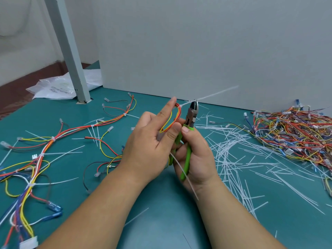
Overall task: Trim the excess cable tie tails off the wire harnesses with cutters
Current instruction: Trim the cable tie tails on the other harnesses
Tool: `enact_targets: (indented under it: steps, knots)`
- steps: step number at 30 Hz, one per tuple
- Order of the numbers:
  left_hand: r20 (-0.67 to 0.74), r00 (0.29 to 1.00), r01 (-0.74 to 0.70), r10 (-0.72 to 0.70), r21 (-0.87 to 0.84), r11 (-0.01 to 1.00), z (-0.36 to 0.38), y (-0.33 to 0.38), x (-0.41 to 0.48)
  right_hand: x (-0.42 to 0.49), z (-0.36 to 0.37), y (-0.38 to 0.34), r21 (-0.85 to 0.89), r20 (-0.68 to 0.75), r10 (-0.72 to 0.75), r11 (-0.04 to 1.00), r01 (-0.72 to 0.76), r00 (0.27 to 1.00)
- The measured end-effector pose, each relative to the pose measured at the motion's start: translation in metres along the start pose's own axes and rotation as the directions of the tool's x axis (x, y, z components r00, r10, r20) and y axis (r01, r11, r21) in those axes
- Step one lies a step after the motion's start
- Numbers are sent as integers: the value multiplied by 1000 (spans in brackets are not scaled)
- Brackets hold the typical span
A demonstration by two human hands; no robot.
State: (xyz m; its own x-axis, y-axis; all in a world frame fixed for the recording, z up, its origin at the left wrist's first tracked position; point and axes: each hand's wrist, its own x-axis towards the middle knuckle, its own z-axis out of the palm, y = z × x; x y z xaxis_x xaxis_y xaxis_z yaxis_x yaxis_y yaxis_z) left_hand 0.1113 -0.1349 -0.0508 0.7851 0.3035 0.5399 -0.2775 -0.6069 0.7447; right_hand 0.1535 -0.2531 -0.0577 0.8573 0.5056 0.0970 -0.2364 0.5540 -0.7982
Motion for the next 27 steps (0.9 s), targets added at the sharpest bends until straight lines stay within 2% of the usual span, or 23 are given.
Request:
enact_targets:
  steps: [6, 12, 18, 22, 27]
  knots:
    - [-112, 988, -101, 104, 25, 995, -3, 0, 1, 3, -3, 3, -45, -59, -38, 998, 35, 998]
    - [-138, 984, -104, 113, 69, 992, -5, 6, 2, 3, -2, 9, -155, -65, -99, 984, 88, 993]
    - [-123, 983, -119, 135, 130, 984, -7, 8, 2, 2, -2, 10, -403, -87, -247, 895, 193, 965]
    - [-119, 983, -120, 139, 151, 981, -7, 9, 2, 0, 0, 8, -470, -77, -325, 846, 253, 943]
    - [-130, 983, -110, 132, 163, 980, -8, 8, 2, -1, 0, 7, -551, -93, -343, 800, 238, 935]
